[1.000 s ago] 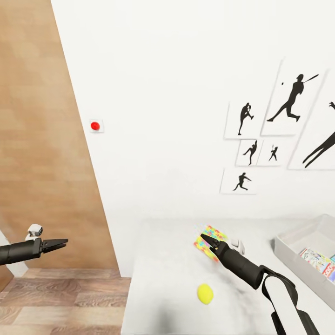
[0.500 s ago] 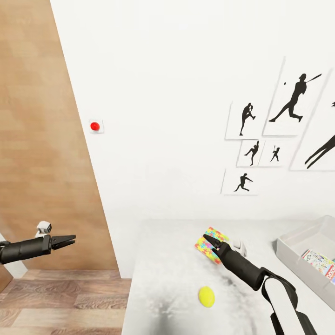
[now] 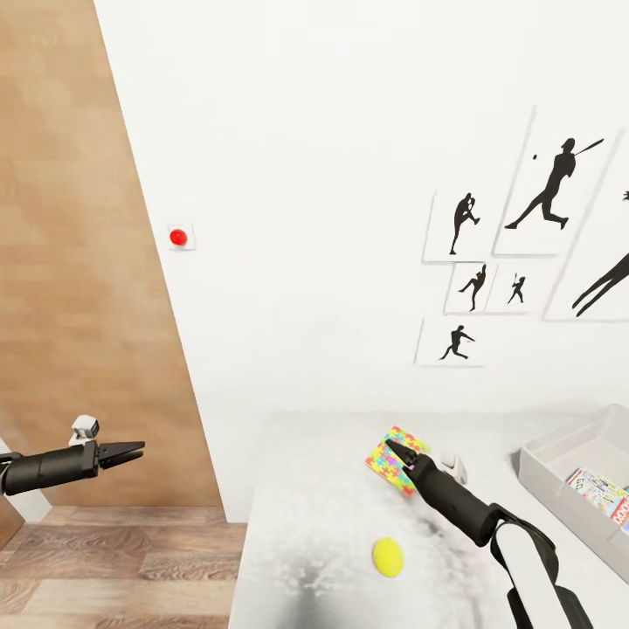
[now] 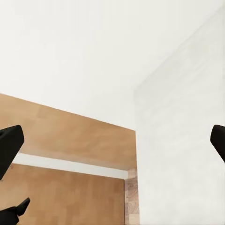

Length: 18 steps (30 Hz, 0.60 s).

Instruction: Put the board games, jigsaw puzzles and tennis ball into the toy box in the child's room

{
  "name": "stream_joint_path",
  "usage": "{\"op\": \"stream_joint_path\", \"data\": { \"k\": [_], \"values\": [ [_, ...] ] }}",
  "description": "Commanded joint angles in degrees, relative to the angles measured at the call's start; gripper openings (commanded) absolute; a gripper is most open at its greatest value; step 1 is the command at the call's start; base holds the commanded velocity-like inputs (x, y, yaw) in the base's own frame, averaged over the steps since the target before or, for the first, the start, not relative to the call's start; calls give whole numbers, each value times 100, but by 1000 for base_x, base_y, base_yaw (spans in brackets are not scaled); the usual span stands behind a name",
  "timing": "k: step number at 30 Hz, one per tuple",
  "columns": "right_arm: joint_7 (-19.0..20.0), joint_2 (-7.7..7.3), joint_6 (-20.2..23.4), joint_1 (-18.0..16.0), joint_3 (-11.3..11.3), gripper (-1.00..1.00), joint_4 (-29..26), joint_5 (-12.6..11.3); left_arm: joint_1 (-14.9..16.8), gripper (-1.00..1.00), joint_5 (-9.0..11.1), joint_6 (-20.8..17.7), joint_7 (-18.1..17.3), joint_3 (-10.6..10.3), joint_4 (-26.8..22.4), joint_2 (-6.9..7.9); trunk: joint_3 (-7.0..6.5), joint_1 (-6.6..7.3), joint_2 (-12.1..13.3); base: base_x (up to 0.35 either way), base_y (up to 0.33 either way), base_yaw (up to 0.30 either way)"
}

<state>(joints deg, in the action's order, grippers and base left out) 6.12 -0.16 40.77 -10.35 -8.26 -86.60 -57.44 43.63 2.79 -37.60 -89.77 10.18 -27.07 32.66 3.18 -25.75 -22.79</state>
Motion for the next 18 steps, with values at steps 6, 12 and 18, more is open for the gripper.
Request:
{"op": "stream_joint_path", "data": {
  "k": [6, 12, 18],
  "values": [
    [-167, 38, 103, -11, 17, 100, -57, -9, 5, 100, -28, -71, 87, -13, 0, 3, 13, -4, -13, 0, 0, 0],
    [-360, 45, 104, -11, 205, 100, -98, 7, 5, 100, -25, -72, 280, -10, 0, 4, 13, -4, -13, 0, 0, 0],
    [-2394, 43, 110, -11, 474, 100, -109, 13, 5, 100, -28, -61, 764, -18, -5, 4, 13, -4, -13, 0, 0, 0]
  ]
}}
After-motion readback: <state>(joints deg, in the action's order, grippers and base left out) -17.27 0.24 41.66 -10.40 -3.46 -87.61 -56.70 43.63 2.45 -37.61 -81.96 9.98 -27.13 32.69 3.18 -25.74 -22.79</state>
